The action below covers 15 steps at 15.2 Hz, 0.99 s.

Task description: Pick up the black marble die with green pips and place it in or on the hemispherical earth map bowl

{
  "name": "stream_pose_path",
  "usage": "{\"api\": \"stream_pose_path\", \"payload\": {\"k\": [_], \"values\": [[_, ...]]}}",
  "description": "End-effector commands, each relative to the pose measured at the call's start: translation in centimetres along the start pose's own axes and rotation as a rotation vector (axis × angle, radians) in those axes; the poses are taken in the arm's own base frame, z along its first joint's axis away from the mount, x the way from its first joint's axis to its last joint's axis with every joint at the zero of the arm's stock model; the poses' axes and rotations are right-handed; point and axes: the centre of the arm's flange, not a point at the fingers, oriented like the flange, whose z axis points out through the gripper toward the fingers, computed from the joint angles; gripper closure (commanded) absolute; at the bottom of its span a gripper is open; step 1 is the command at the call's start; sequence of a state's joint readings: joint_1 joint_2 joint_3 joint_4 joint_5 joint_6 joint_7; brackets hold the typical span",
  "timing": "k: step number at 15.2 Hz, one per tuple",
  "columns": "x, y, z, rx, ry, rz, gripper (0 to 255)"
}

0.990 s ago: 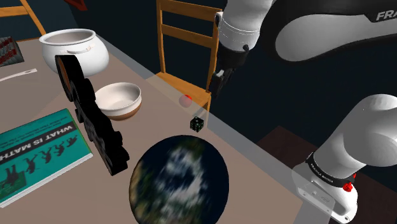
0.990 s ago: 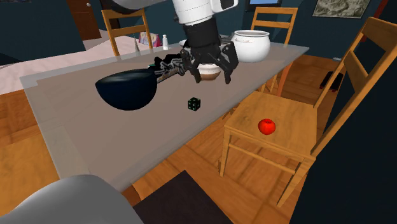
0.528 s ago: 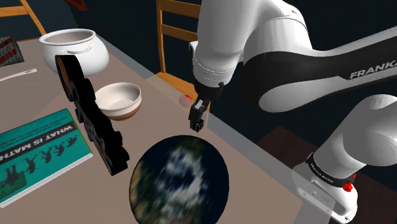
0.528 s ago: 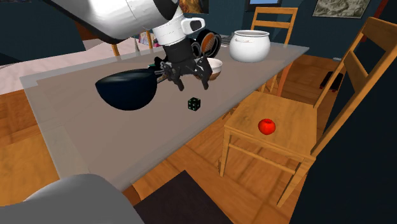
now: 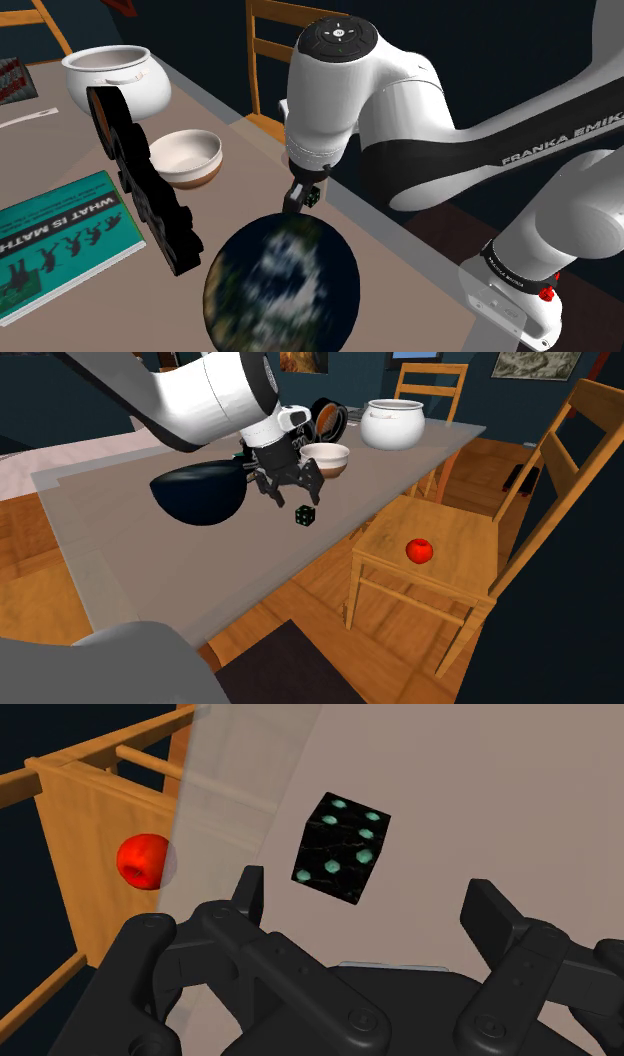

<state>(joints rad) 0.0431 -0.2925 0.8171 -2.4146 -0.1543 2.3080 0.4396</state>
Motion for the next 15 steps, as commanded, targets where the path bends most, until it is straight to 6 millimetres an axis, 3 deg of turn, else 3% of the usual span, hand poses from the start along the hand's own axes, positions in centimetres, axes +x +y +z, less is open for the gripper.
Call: {"api": "stream_pose_path", "payload": {"k": [1,9,10,15], "values": [[-0.02,-0.04,1.13,0.000,0.001,0.000,0],[-0.02,-0.04,1.43,0.000,0.000,0.000,0],[-0.02,-0.04,1.43,0.000,0.000,0.000,255],[-0.03,-0.04,1.43,0.000,0.000,0.000,255]]}}
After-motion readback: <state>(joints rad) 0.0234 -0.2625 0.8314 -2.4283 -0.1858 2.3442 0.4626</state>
